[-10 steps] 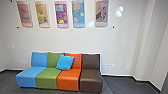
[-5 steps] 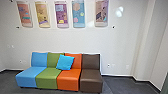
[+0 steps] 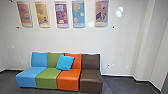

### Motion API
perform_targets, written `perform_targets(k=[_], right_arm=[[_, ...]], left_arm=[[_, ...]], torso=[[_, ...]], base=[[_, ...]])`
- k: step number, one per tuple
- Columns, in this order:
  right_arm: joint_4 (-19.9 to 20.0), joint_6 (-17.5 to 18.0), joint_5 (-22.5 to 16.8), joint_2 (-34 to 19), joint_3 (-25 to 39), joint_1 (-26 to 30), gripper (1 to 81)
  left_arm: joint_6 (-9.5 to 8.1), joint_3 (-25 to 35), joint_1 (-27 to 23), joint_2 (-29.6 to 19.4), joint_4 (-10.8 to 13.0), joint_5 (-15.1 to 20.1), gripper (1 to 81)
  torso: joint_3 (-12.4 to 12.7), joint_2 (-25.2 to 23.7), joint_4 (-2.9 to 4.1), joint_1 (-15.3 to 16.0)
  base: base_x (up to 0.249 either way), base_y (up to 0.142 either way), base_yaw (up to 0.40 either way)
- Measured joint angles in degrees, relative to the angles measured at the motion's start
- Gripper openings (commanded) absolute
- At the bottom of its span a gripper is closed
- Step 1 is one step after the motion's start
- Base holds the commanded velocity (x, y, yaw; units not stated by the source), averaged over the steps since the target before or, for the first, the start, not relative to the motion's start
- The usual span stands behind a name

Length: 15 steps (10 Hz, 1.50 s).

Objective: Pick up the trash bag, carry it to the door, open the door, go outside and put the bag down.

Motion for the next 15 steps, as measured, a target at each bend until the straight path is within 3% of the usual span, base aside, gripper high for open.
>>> perform_targets(k=[9,15], right_arm=[[0.7,0.1,0.3,2.3,-2.1,0.3,81.1],[0.7,0.1,0.4,2.2,-2.1,0.4,81.1]], left_arm=[[0.05,0.0,0.1,0.0,0.0,0.0,1.0],[0.05,0.0,0.8,0.0,0.1,0.1,1.0]], torso=[[0.0,0.0,0.00,0.0],[0.0,0.0,0.00,0.0]], base=[[0.000,0.000,0.000],[0.000,0.000,-0.217]])
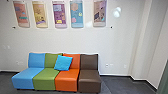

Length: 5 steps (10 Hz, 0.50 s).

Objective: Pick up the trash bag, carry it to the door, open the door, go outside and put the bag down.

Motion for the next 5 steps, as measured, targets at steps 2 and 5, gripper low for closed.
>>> perform_targets(k=[2,5], right_arm=[[0.0,0.0,0.1,0.1,0.0,-0.5,81.1],[0.0,0.0,0.4,0.1,0.0,-0.4,81.1]], left_arm=[[0.00,0.0,-0.9,0.0,0.4,0.0,1.0],[0.00,0.0,-0.6,0.0,0.6,-0.1,1.0]], torso=[[0.0,0.0,0.00,0.0],[0.0,0.0,0.00,0.0]], base=[[0.000,0.000,-0.323],[0.000,0.000,-0.339]])
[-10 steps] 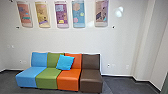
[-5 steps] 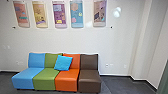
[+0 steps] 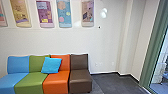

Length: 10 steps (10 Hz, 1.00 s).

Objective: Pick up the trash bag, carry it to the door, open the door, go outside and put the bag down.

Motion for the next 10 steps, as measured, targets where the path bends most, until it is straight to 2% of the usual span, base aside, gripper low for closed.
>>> perform_targets(k=[10], right_arm=[[0.0,0.0,0.2,0.0,0.0,0.0,81.1]], left_arm=[[0.00,0.0,0.0,0.1,1.0,0.3,1.0]], torso=[[0.0,0.0,0.00,0.0]], base=[[0.000,0.000,-0.352]])
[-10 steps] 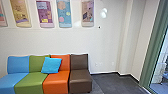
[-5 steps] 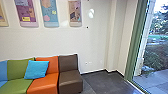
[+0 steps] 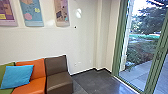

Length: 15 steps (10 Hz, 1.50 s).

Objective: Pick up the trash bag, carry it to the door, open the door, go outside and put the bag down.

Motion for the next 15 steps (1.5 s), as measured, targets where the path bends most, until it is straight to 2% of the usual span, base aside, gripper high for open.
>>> perform_targets(k=[3,5,6,7,8,9,15], right_arm=[[0.0,0.0,0.0,0.2,0.0,0.0,81.1],[0.0,0.0,0.0,0.2,0.0,-0.1,81.1],[0.0,0.0,0.2,0.3,0.0,-0.5,81.1],[-0.1,-0.1,-0.2,0.3,0.0,-0.6,81.1],[-0.1,-0.2,0.0,0.4,0.0,-0.3,81.1],[-0.1,-0.3,0.0,0.5,0.0,-0.1,81.1],[-0.1,-0.3,0.0,1.0,0.0,-0.2,81.1]], left_arm=[[0.00,0.0,0.0,0.1,0.9,0.0,1.0],[0.02,0.0,0.0,0.1,1.1,-0.2,1.0],[0.66,0.0,-0.2,0.1,1.3,-0.9,1.0],[0.94,0.0,0.1,0.2,1.3,-2.5,1.0],[1.07,0.1,0.8,0.2,2.3,-4.7,1.0],[1.12,0.1,1.2,0.1,3.0,-5.4,1.0],[1.10,0.1,1.1,-0.2,3.2,-5.7,1.0]], torso=[[0.0,0.0,0.00,0.0],[0.0,0.0,0.00,0.0],[0.0,0.0,0.00,0.0],[0.0,0.0,0.00,0.0],[0.0,0.0,0.00,0.0],[0.0,0.0,0.00,0.0],[0.0,0.0,0.00,0.0]], base=[[0.000,0.000,-0.396],[0.000,-0.299,0.000],[0.000,-0.299,0.000],[0.000,-0.299,0.000],[0.000,-0.300,0.000],[0.000,-0.300,0.000],[0.000,-0.300,0.000]])
